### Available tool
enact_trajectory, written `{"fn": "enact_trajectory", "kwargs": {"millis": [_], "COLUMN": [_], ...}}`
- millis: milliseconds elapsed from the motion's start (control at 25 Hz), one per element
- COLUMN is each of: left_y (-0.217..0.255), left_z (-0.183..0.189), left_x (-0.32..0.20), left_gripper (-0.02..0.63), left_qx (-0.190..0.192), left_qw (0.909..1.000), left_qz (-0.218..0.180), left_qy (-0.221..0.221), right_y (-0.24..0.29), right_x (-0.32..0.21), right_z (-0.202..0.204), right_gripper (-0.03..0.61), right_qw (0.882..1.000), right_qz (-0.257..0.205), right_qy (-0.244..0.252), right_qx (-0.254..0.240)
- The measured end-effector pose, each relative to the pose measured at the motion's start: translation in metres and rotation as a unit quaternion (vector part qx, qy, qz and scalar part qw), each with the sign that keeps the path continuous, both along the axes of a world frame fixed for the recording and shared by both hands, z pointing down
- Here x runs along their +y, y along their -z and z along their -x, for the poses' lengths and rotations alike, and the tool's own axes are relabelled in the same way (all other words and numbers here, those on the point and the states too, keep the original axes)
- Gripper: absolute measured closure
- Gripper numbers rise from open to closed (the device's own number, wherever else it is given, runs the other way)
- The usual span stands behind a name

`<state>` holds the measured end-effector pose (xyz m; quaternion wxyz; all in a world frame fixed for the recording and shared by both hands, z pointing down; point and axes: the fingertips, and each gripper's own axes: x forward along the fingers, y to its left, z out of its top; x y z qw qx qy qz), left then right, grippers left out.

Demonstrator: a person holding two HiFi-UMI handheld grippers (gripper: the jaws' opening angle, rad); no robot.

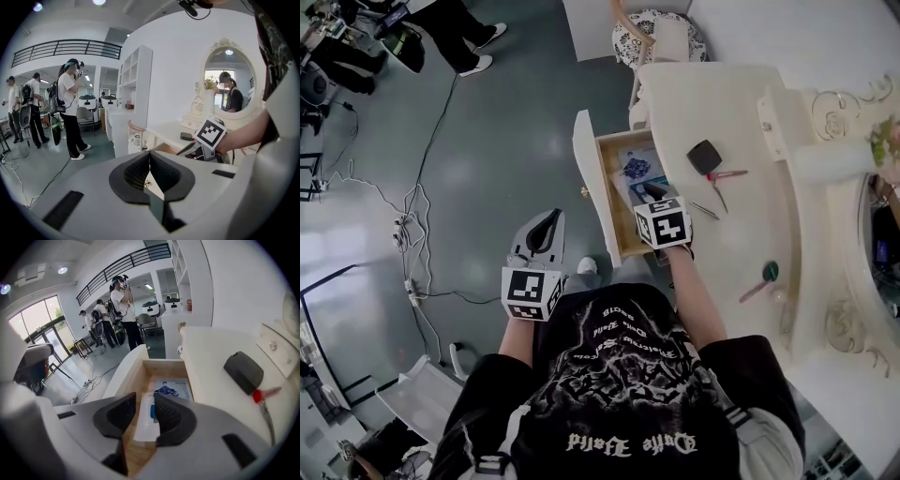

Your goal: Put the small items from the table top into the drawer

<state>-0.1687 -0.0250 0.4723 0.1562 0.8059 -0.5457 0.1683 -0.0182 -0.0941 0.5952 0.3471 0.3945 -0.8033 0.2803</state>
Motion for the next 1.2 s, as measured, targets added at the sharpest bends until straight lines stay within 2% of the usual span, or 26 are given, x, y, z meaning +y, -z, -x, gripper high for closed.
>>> {"fn": "enact_trajectory", "kwargs": {"millis": [320, 520, 760, 1200], "left_y": [0.004, 0.007, 0.013, 0.017], "left_z": [-0.004, -0.001, -0.002, -0.016], "left_x": [0.0, -0.003, -0.002, -0.001], "left_gripper": [0.598, 0.598, 0.598, 0.598], "left_qx": [0.009, 0.013, 0.023, 0.043], "left_qw": [0.9998, 0.9996, 0.999, 0.9969], "left_qz": [-0.011, -0.019, -0.028, -0.04], "left_qy": [-0.013, -0.017, -0.025, -0.053], "right_y": [0.044, 0.058, 0.075, 0.111], "right_x": [0.001, 0.009, 0.023, 0.034], "right_z": [0.006, 0.006, 0.004, -0.009], "right_gripper": [0.449, 0.449, 0.449, 0.451], "right_qw": [0.997, 0.996, 0.991, 0.977], "right_qz": [-0.054, -0.077, -0.108, -0.192], "right_qy": [-0.009, -0.003, -0.018, -0.037], "right_qx": [-0.049, -0.047, -0.071, -0.081]}}
